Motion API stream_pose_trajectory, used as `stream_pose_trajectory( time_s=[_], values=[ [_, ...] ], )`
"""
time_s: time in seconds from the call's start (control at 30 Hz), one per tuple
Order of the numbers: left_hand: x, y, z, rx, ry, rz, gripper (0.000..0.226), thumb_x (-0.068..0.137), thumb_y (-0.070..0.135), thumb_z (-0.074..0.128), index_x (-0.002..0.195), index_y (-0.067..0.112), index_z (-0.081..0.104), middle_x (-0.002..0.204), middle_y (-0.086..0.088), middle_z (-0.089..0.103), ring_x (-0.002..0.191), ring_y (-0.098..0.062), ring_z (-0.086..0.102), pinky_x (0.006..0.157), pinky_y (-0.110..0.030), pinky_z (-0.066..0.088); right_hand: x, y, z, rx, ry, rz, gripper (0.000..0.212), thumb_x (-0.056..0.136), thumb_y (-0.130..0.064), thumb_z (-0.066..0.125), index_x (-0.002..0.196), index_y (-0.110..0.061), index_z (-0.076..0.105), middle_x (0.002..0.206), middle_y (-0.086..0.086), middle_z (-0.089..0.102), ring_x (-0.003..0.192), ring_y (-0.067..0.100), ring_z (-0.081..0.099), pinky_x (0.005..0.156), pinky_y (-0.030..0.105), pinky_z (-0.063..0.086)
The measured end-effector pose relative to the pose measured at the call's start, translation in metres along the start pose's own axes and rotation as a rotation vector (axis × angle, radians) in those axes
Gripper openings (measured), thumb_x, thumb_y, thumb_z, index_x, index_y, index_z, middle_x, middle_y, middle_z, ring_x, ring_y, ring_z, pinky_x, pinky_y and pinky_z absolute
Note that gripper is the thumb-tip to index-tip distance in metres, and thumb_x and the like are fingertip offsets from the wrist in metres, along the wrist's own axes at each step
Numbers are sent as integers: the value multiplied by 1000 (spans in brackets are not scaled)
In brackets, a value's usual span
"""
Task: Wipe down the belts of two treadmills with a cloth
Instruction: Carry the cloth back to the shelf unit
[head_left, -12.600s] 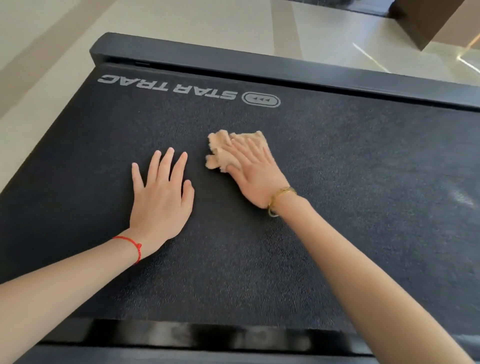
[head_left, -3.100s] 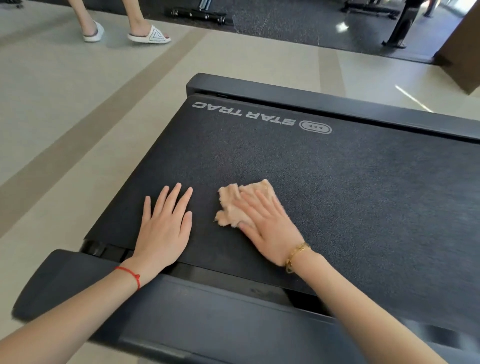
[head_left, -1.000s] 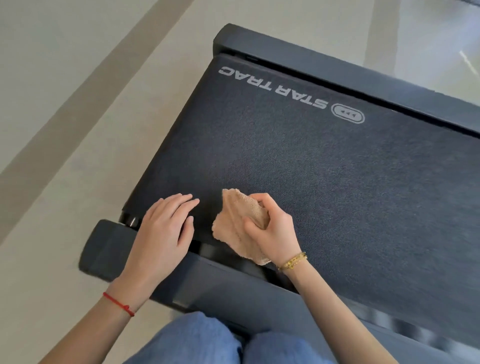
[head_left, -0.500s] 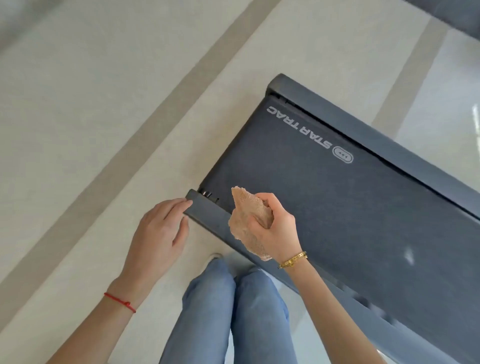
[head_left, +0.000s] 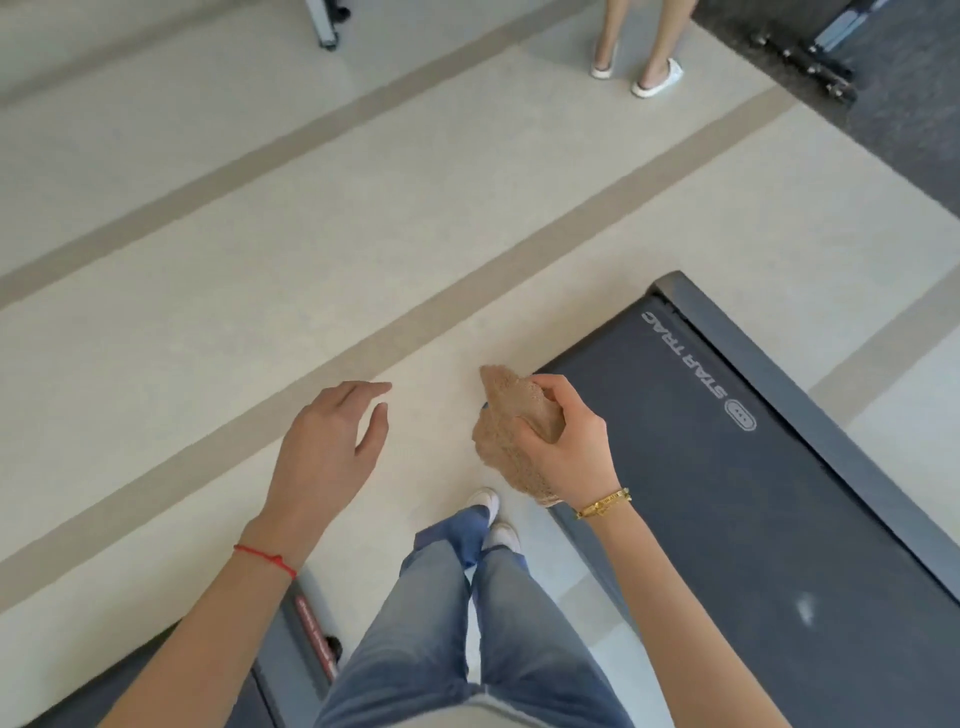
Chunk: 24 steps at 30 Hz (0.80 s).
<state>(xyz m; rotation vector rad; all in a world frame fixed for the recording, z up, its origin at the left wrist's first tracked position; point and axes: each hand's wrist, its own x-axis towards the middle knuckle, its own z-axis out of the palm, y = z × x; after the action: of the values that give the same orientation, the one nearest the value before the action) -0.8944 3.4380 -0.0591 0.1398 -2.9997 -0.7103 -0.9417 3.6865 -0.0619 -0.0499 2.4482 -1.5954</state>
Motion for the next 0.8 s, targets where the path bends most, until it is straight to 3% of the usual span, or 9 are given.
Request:
stream_pose_trajectory(
  time_s=[0.23, 0.43, 0.7, 0.8],
  values=[
    [-90, -15, -40, -52, 135, -283, 50, 95, 42, 34, 120, 16, 68, 115, -2, 69, 102, -26, 65, 85, -41, 55, -18, -39, 32, -52, -225, -133, 37, 82, -15, 71, 115, -25, 58, 90, -15, 65, 82, -5, 59, 64, 6, 45],
    [-149, -38, -50, -116, 228, -494, 33, 100, 29, 47, 122, 15, 68, 119, 0, 68, 103, -24, 65, 86, -40, 54, -17, -64, 86, -106, -452, -234, 37, 82, -12, 71, 113, -26, 56, 97, -20, 62, 85, -13, 57, 68, 3, 42],
    [-179, -115, -85, -158, 420, -751, 28, 100, 23, 52, 124, 19, 67, 118, 1, 68, 86, -23, 65, 75, -39, 54, 16, -116, 206, -150, -664, -334, 38, 81, -11, 72, 115, -23, 59, 99, -17, 64, 87, -10, 58, 70, 4, 43],
    [-186, -159, -111, -158, 491, -819, 29, 100, 24, 51, 124, 19, 67, 116, 3, 68, 71, -16, 55, 70, -37, 54, 29, -147, 269, -141, -716, -381, 38, 80, -6, 72, 110, -24, 59, 96, -18, 64, 84, -10, 57, 71, 4, 41]
  ],
)
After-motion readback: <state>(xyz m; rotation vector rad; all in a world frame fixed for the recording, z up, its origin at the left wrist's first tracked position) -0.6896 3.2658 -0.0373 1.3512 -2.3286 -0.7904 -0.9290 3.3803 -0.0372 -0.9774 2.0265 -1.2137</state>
